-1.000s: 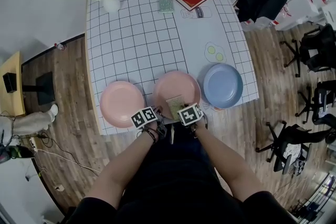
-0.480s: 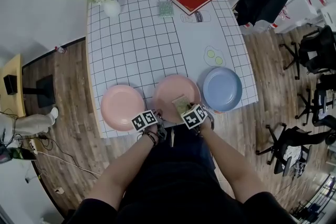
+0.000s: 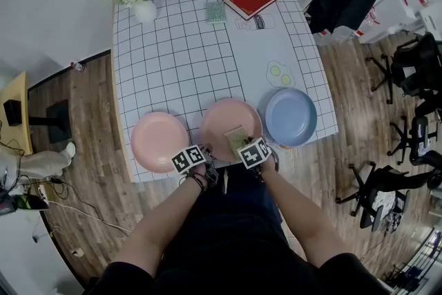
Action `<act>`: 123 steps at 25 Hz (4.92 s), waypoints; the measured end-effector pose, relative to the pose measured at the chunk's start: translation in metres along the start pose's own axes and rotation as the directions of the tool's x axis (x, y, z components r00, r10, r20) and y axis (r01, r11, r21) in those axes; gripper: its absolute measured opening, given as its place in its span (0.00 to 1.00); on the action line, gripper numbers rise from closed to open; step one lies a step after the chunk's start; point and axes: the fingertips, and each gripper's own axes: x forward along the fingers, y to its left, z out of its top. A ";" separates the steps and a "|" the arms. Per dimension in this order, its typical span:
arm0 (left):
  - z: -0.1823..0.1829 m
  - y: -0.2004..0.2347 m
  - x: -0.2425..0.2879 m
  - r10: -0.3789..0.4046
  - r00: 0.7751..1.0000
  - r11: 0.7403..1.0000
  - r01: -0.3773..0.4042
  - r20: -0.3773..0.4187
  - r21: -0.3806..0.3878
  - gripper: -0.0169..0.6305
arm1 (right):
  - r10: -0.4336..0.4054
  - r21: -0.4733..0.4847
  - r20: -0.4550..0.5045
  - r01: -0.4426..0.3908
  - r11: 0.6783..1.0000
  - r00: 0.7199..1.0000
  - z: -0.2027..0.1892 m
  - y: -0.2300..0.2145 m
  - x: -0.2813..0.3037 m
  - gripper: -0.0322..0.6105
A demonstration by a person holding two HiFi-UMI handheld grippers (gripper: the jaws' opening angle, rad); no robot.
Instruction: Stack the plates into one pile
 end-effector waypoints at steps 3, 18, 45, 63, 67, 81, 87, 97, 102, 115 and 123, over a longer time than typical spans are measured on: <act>0.000 0.000 0.000 0.000 1.000 1.000 0.000 0.002 0.000 0.05 | 0.014 0.027 -0.004 -0.014 1.000 1.000 -0.001 0.006 0.000 0.14; -0.001 0.000 0.000 -0.001 1.000 1.000 0.001 -0.001 0.013 0.05 | 0.106 0.168 0.016 -0.108 0.980 0.994 0.008 0.046 0.014 0.14; 0.023 -0.032 -0.067 0.023 0.998 0.915 -0.043 0.055 0.402 0.19 | 0.014 0.267 0.241 -0.080 0.960 0.970 0.032 0.017 -0.039 0.13; 0.078 -0.193 -0.176 -0.391 0.869 0.652 0.030 0.303 0.758 0.02 | -0.156 0.340 0.539 -0.044 0.940 0.828 0.069 -0.024 -0.194 0.13; 0.057 -0.221 -0.162 -0.429 0.872 0.612 0.087 0.237 0.786 0.02 | -0.229 0.395 0.561 -0.014 0.919 0.796 0.055 -0.042 -0.221 0.13; -0.016 -0.279 -0.089 -0.393 0.918 0.535 0.185 0.048 0.824 0.02 | -0.447 0.622 0.482 0.065 0.780 0.754 -0.047 -0.137 -0.256 0.13; -0.036 -0.310 -0.052 -0.346 0.935 0.583 0.148 0.079 0.799 0.02 | -0.437 0.637 0.481 0.040 0.770 0.760 -0.077 -0.188 -0.259 0.13; -0.061 -0.320 -0.003 -0.202 0.948 0.744 -0.014 0.245 0.668 0.02 | -0.278 0.490 0.546 -0.032 0.871 0.791 -0.062 -0.285 -0.246 0.13; -0.065 -0.309 0.007 -0.123 0.928 0.818 -0.106 0.352 0.566 0.02 | -0.156 0.383 0.555 -0.084 0.920 0.817 -0.043 -0.316 -0.223 0.13; -0.110 -0.247 0.038 0.086 0.924 0.953 -0.186 0.373 0.240 0.11 | 0.110 0.082 0.472 -0.168 0.982 0.875 0.018 -0.297 -0.143 0.13; -0.131 -0.216 0.078 0.119 0.955 0.980 -0.157 0.272 0.122 0.19 | 0.200 -0.056 0.398 -0.194 0.979 0.895 0.045 -0.257 -0.087 0.13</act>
